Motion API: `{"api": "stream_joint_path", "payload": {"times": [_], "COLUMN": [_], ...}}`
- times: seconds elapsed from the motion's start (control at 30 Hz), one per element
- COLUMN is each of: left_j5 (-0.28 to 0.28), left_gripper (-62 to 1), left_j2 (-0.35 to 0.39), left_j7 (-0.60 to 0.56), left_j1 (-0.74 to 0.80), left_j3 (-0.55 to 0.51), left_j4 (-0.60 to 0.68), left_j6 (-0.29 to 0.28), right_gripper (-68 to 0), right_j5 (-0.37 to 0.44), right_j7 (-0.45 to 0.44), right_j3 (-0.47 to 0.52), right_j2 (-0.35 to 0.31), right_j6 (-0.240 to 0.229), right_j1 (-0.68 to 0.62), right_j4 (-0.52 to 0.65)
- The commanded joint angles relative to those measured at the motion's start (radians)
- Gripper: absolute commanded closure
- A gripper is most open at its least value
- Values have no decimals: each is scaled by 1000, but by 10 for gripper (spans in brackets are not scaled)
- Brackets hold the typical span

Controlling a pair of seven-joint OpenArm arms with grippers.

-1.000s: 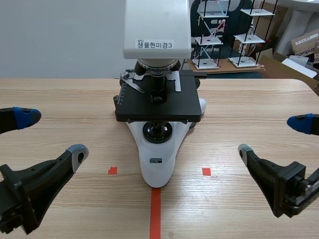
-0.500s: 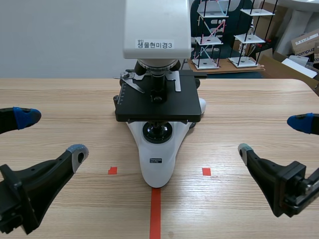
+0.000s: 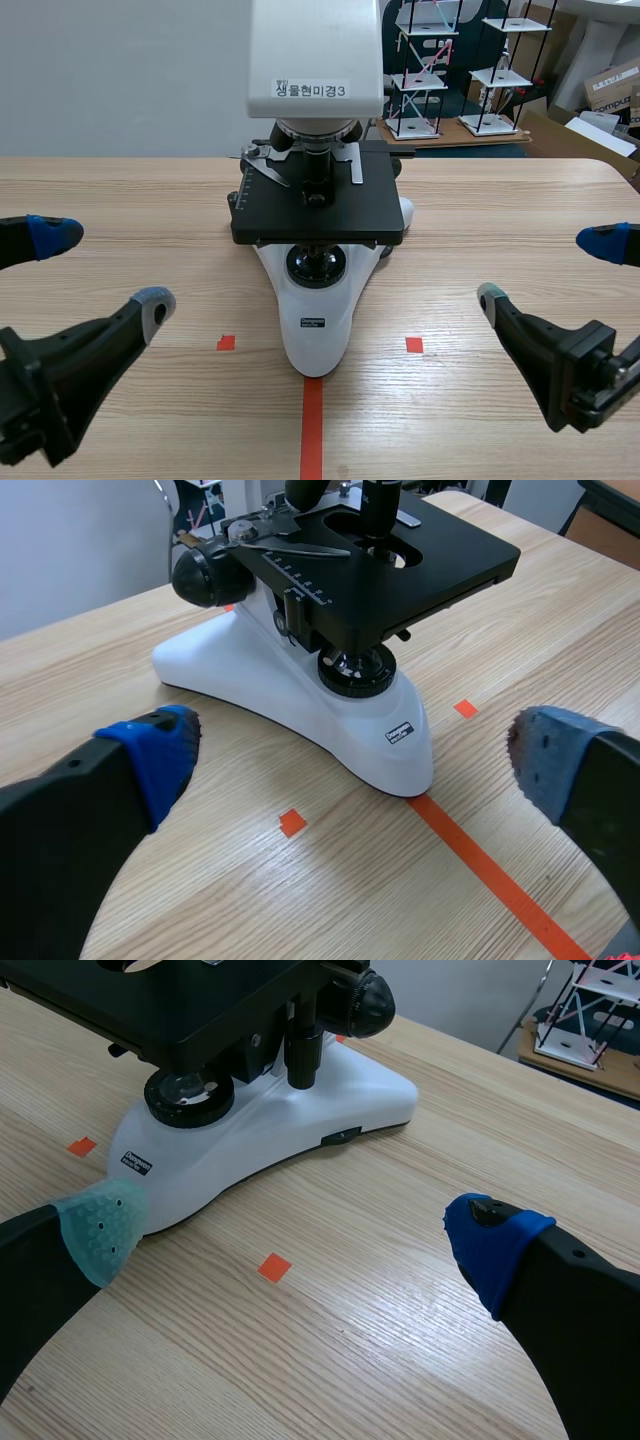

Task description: Point at the diaphragm

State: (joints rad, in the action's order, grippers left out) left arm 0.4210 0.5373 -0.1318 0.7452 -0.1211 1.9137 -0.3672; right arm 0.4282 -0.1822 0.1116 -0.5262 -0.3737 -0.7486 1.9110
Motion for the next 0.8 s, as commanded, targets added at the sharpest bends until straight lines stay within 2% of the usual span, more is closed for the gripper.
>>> {"api": "stream_joint_path", "payload": {"times": [0.0, 0.1, 0.2, 0.33, 0.53, 0.77], "left_j5": [8, 2, 2, -13, -175, -276], "left_gripper": [-447, -210, -20, -29, -29, -29], "left_j2": [-2, -11, -28, -53, -116, -195], "left_j7": [-17, -15, -22, -200, -501, -745], "left_j1": [2, 2, 2, -1, -89, -304], "left_j3": [-3, -2, 0, 43, 156, 285], "left_j4": [11, -15, -82, -241, -557, -901], "left_j6": [9, 9, 5, -6, -21, -21], "right_gripper": [-659, -659, -659, -659, -659, -659], "right_j5": [10, 10, 10, 10, 10, 10], "right_j7": [-15, -14, -14, -14, -2, 0], "right_j3": [12, 12, 12, 12, 12, 12], "right_j2": [-8, -8, -8, -8, -8, -8], "right_j6": [3, 3, 3, 3, 3, 3], "right_j1": [-2, -2, -2, -2, -2, -2], "right_j4": [12, 12, 12, 12, 12, 12]}}
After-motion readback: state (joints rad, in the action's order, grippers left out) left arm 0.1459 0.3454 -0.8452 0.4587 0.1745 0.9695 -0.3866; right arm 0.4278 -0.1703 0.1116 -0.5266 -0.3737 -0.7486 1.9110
